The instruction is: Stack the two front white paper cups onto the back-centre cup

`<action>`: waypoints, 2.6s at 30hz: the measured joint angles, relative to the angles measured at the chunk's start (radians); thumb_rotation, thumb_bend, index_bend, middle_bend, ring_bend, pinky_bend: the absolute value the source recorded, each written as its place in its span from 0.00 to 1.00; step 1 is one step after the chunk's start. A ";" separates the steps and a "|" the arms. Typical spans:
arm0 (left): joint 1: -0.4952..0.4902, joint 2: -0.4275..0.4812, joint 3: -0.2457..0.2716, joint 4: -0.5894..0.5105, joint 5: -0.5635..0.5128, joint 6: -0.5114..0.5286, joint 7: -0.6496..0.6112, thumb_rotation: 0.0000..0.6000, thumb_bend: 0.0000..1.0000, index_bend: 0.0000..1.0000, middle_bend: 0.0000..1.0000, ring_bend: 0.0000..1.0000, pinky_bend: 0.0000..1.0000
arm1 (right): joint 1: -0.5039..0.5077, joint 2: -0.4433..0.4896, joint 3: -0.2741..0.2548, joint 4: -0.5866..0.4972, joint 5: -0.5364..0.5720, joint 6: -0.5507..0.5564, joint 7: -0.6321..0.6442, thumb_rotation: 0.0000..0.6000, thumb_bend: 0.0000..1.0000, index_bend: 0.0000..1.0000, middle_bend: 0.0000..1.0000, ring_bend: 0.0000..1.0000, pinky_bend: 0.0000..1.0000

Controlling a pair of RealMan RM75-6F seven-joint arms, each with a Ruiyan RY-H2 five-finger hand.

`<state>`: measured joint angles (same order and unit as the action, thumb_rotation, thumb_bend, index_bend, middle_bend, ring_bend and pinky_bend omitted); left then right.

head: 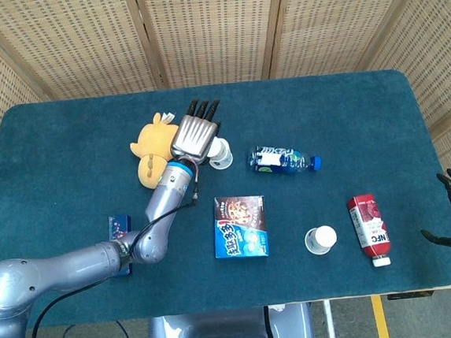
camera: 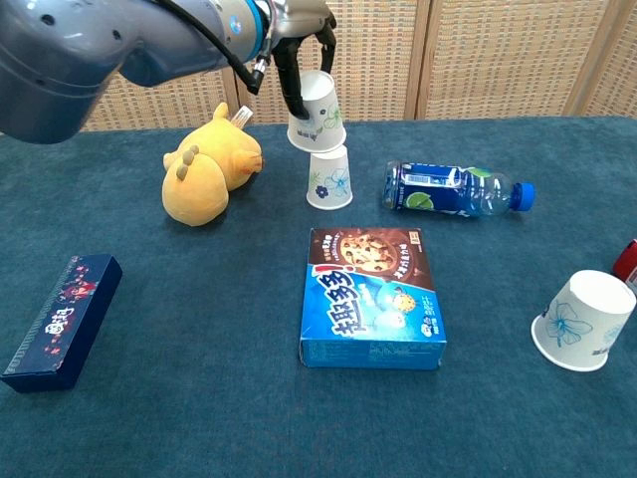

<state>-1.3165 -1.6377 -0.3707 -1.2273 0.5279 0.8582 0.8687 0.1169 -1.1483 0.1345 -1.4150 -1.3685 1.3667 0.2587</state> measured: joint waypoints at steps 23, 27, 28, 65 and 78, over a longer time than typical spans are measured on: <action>-0.128 -0.165 0.034 0.357 -0.102 -0.132 -0.006 1.00 0.21 0.37 0.00 0.00 0.00 | -0.020 0.023 0.017 0.006 0.003 0.031 0.076 1.00 0.01 0.00 0.00 0.00 0.00; -0.137 -0.193 0.031 0.408 -0.104 -0.150 -0.018 1.00 0.14 0.17 0.00 0.00 0.00 | -0.023 0.028 0.014 -0.002 -0.012 0.042 0.078 1.00 0.01 0.00 0.00 0.00 0.00; -0.139 -0.202 0.030 0.422 -0.106 -0.156 -0.020 1.00 0.12 0.13 0.00 0.00 0.00 | -0.024 0.029 0.014 -0.003 -0.013 0.042 0.079 1.00 0.01 0.00 0.00 0.00 0.00; 0.713 0.417 0.421 -0.672 0.597 0.690 -0.405 1.00 0.12 0.09 0.00 0.00 0.00 | -0.024 0.018 -0.009 -0.094 -0.072 0.093 -0.082 1.00 0.02 0.04 0.00 0.00 0.00; 1.012 0.463 0.586 -0.668 0.887 0.858 -0.560 1.00 0.12 0.10 0.00 0.00 0.00 | -0.022 0.036 -0.068 -0.201 -0.191 0.108 -0.169 1.00 0.11 0.31 0.00 0.00 0.00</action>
<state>-0.3050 -1.1746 0.2158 -1.8958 1.4148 1.7165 0.3084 0.0947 -1.1123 0.0665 -1.6162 -1.5597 1.4743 0.0894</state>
